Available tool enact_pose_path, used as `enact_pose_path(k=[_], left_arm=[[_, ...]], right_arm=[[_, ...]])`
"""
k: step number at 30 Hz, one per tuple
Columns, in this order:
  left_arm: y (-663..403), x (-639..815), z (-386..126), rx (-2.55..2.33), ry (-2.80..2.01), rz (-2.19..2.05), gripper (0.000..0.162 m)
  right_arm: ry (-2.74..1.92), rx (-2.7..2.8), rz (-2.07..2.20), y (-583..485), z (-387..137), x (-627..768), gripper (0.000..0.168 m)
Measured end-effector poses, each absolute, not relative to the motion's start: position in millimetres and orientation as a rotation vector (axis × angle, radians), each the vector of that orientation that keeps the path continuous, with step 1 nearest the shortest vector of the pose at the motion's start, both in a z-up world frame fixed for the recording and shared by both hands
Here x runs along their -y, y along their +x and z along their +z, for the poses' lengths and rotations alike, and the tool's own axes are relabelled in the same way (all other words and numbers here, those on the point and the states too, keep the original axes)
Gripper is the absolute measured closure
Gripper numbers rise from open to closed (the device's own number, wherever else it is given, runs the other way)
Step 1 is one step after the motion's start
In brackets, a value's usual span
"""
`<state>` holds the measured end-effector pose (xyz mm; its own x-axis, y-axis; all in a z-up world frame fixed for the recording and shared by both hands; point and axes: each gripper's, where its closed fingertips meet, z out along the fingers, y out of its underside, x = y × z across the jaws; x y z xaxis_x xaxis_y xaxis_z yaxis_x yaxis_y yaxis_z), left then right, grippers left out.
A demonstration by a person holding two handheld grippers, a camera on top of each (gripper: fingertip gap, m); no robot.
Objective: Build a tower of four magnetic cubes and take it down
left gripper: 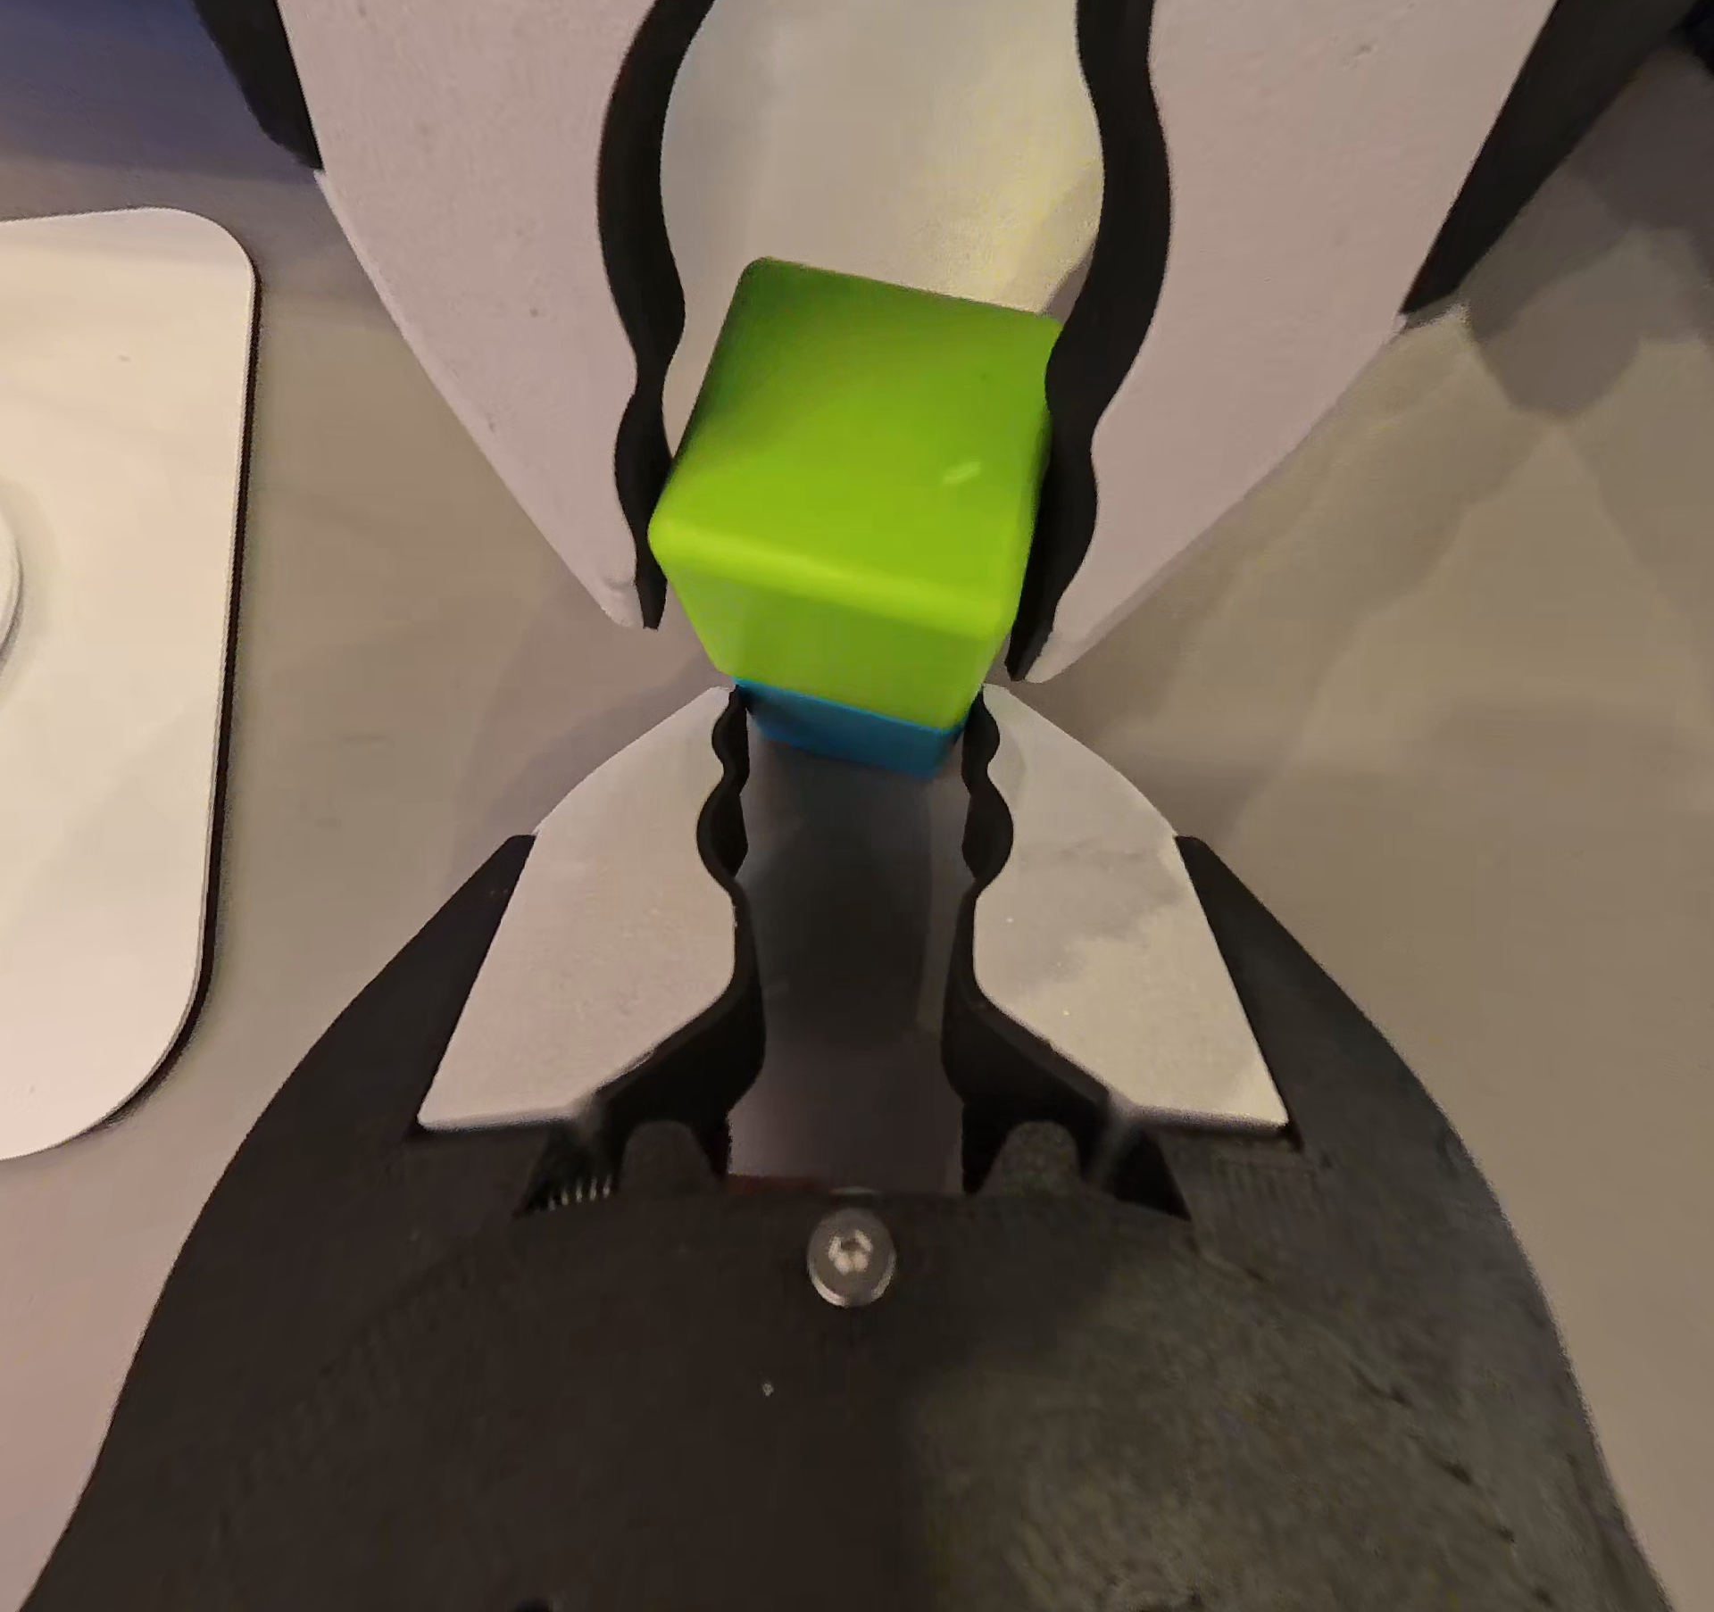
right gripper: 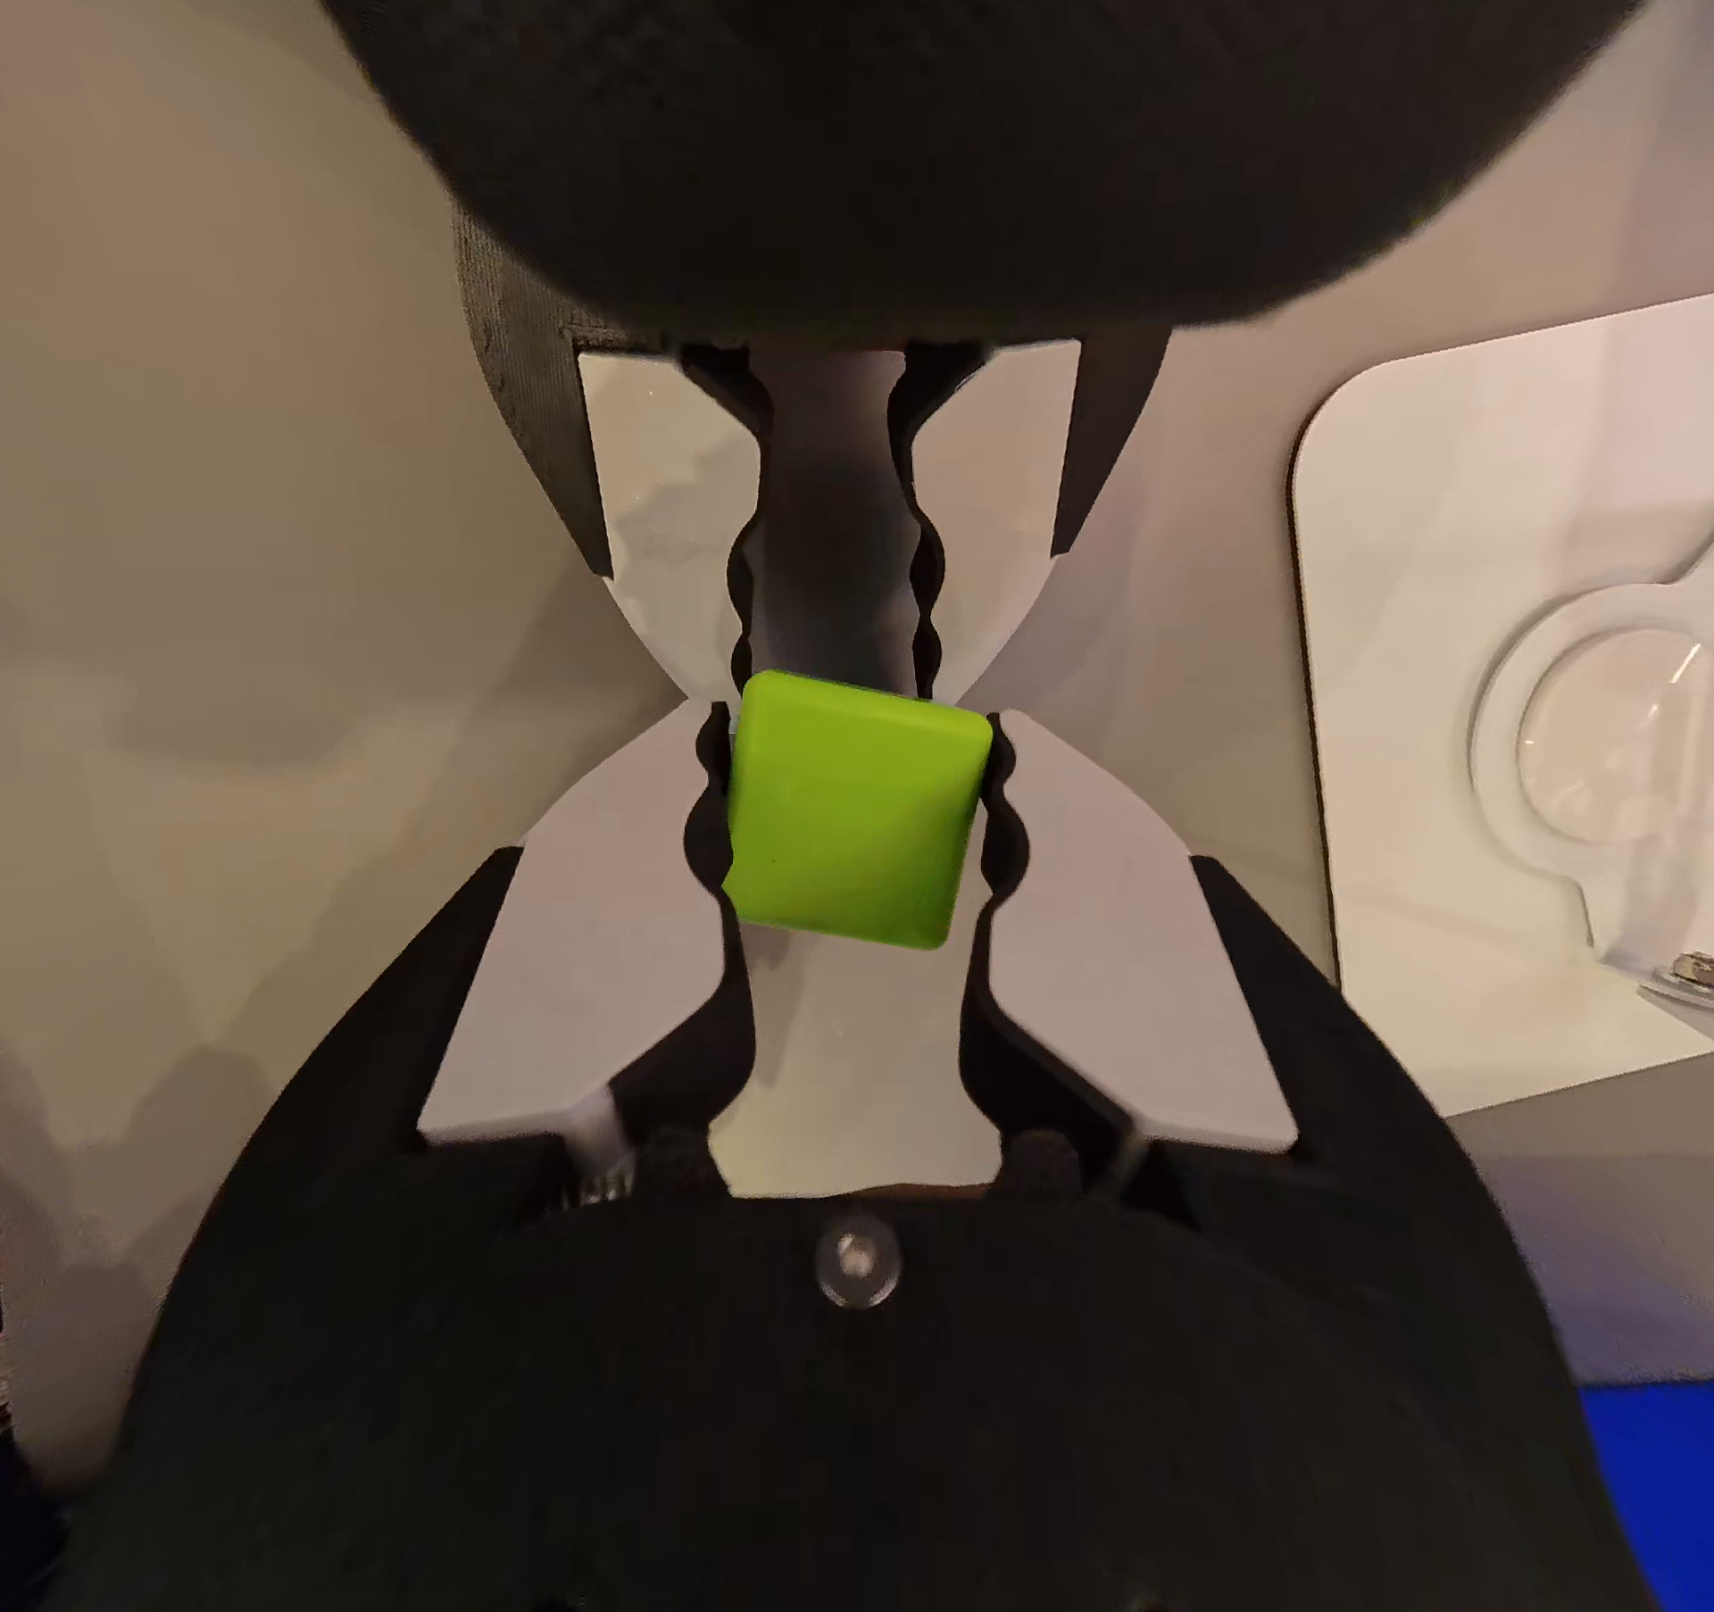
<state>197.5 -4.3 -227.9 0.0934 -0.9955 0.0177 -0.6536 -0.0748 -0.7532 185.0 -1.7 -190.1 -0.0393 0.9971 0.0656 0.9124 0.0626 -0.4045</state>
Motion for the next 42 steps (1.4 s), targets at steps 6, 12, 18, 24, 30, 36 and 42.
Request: enact_pose_path(k=[6, 12, 18, 24, 30, 36, 42], left_arm=[[197, 4, -228, -1.617, -1.796, -0.751, 0.118], [197, 3, -229, -1.618, -1.792, -0.739, 0.118], [197, 3, -229, -1.619, -1.793, -0.741, 0.118], [198, 4, -229, -1.624, -1.792, -0.749, 0.118], [197, 5, -228, -1.624, -1.791, -0.748, 0.118], [197, 5, -228, -1.624, -1.791, -0.747, 0.118], [197, 5, -228, -1.625, -1.789, -0.745, 0.118]], right_arm=[[-1.937, 2.008, 0.363, 184, -190, 1, 0.117], [-1.904, 1.906, 0.481, 176, -164, -2, 0.117], [-1.815, 1.719, 0.426, 208, -88, -21, 0.117], [-1.962, 1.325, 0.113, 323, -34, -95, 0.117], [-2.209, 1.053, -0.050, 421, -71, -160, 0.117], [-2.389, 0.972, -0.037, 453, -144, -192, 0.117], [-2.578, 1.052, -0.100, 464, -214, -199, 0.117]])
